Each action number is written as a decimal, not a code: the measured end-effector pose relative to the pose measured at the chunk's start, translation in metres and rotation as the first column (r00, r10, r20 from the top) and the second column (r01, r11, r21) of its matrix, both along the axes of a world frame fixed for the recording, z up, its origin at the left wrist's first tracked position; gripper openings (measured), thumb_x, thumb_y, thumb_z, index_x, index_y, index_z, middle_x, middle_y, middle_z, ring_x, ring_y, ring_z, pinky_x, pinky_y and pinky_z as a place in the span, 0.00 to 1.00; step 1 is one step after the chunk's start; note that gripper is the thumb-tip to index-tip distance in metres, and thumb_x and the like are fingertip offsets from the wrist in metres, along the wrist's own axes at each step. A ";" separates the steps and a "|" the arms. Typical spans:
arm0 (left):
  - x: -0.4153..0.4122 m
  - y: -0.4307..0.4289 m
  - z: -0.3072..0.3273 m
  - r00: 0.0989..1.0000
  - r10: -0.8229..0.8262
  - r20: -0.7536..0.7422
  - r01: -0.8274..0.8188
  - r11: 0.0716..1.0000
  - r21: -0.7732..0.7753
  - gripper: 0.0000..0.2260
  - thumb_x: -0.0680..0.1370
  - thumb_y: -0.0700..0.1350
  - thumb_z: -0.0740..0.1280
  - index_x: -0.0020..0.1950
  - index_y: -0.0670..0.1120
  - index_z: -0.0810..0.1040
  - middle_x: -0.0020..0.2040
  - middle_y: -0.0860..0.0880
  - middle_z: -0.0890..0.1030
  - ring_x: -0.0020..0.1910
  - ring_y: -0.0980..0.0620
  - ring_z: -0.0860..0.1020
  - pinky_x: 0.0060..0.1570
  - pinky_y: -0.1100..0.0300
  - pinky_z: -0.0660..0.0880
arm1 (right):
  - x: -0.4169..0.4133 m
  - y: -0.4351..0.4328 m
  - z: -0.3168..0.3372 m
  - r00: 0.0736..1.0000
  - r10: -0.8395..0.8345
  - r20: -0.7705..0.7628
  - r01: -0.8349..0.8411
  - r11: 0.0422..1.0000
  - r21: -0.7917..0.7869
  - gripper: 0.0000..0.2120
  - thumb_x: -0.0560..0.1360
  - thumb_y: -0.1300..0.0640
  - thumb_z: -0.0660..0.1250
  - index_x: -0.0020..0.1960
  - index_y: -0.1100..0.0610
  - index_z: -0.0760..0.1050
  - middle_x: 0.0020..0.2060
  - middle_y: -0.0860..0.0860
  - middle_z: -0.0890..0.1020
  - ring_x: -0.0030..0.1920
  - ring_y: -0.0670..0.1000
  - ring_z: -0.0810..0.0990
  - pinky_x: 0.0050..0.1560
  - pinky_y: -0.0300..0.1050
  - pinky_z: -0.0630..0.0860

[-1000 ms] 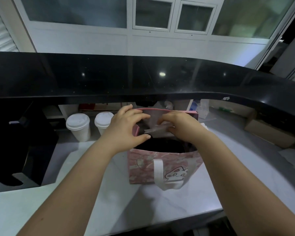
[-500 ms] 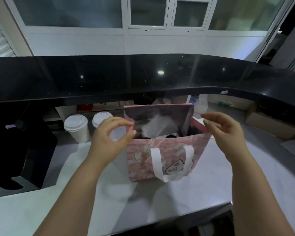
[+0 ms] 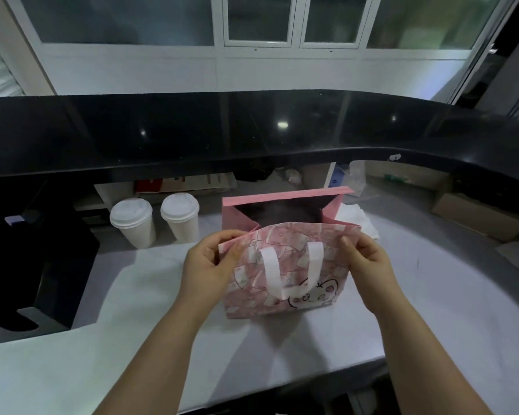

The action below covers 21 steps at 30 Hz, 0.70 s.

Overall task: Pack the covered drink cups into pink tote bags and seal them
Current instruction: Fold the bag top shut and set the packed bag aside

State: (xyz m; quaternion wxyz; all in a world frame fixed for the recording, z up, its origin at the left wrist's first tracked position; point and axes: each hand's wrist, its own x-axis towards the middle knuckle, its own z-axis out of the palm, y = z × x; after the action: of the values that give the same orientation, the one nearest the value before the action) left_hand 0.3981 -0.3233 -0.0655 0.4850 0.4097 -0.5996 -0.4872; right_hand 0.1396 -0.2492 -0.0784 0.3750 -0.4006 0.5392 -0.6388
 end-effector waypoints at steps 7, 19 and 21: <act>0.008 -0.010 -0.003 0.991 0.112 -0.070 -0.117 0.990 -0.079 0.06 0.66 0.54 0.76 0.42 0.58 0.85 0.51 0.54 0.83 0.52 0.55 0.81 0.45 0.56 0.79 | 0.007 -0.015 0.012 0.989 -0.131 -0.069 0.127 0.990 -0.067 0.07 0.77 0.63 0.67 0.42 0.54 0.78 0.38 0.48 0.83 0.40 0.48 0.81 0.38 0.40 0.78; 0.015 -0.050 0.014 0.960 -0.040 0.276 0.054 0.998 -0.043 0.08 0.62 0.60 0.75 0.39 0.63 0.85 0.76 0.64 0.62 0.78 0.60 0.52 0.75 0.41 0.52 | -0.022 -0.050 0.017 0.995 0.036 -0.088 -0.029 0.996 0.081 0.13 0.79 0.63 0.61 0.37 0.57 0.76 0.70 0.39 0.69 0.66 0.55 0.74 0.60 0.57 0.74; 0.012 -0.055 0.013 0.974 -0.021 0.227 0.030 0.999 -0.034 0.09 0.61 0.59 0.76 0.39 0.62 0.85 0.71 0.68 0.67 0.76 0.60 0.58 0.75 0.43 0.56 | -0.024 -0.059 0.015 0.999 0.047 -0.019 -0.046 0.996 0.074 0.08 0.78 0.66 0.59 0.45 0.65 0.77 0.70 0.45 0.72 0.64 0.58 0.75 0.58 0.57 0.76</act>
State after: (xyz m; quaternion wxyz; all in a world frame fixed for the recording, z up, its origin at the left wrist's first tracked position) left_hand 0.4103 -0.3787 -0.0529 0.4146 0.4459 -0.6652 -0.4322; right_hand 0.1157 -0.3083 -0.0631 0.3987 -0.4054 0.5566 -0.6056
